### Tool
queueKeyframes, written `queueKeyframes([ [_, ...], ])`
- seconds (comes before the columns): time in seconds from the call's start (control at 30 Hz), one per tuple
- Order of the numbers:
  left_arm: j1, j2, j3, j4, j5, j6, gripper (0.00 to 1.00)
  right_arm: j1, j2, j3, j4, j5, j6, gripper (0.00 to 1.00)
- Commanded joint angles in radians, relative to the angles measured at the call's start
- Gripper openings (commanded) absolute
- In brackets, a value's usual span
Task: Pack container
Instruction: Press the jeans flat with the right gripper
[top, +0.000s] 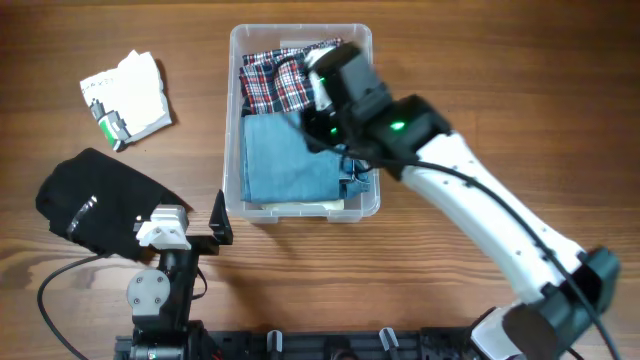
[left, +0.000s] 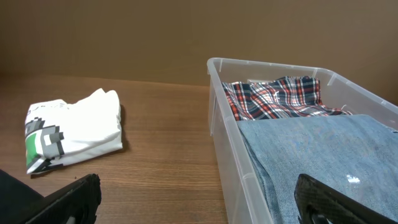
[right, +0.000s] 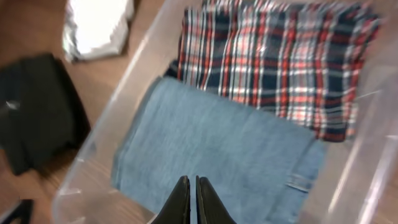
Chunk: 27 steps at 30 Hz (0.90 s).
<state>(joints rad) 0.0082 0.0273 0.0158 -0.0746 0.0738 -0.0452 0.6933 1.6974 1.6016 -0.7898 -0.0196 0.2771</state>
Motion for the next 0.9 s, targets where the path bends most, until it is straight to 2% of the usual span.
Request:
queueKeyframes([
  [0.0, 0.003, 0.000, -0.006, 0.000, 0.004, 0.015, 1.00, 0.035, 0.107, -0.006, -0.019, 0.146, -0.011, 0.04],
  [0.33, 0.003, 0.000, -0.006, -0.001, 0.004, 0.015, 1.00, 0.033, 0.456, -0.006, -0.067, 0.169, 0.022, 0.04],
  [0.4, 0.003, 0.000, -0.006, -0.001, 0.004, 0.015, 1.00, 0.033, 0.479, -0.006, -0.076, 0.165, 0.023, 0.04],
  [0.57, 0.003, 0.000, -0.006, 0.000, 0.004, 0.015, 1.00, 0.033, 0.407, 0.023, -0.087, 0.146, 0.040, 0.04],
  [0.73, 0.003, 0.000, -0.006, 0.000, 0.004, 0.015, 1.00, 0.033, 0.198, 0.044, -0.047, 0.058, 0.040, 0.04],
  [0.87, 0.003, 0.000, -0.006, 0.000, 0.004, 0.015, 1.00, 0.033, 0.108, 0.044, -0.031, 0.029, 0.040, 0.04],
])
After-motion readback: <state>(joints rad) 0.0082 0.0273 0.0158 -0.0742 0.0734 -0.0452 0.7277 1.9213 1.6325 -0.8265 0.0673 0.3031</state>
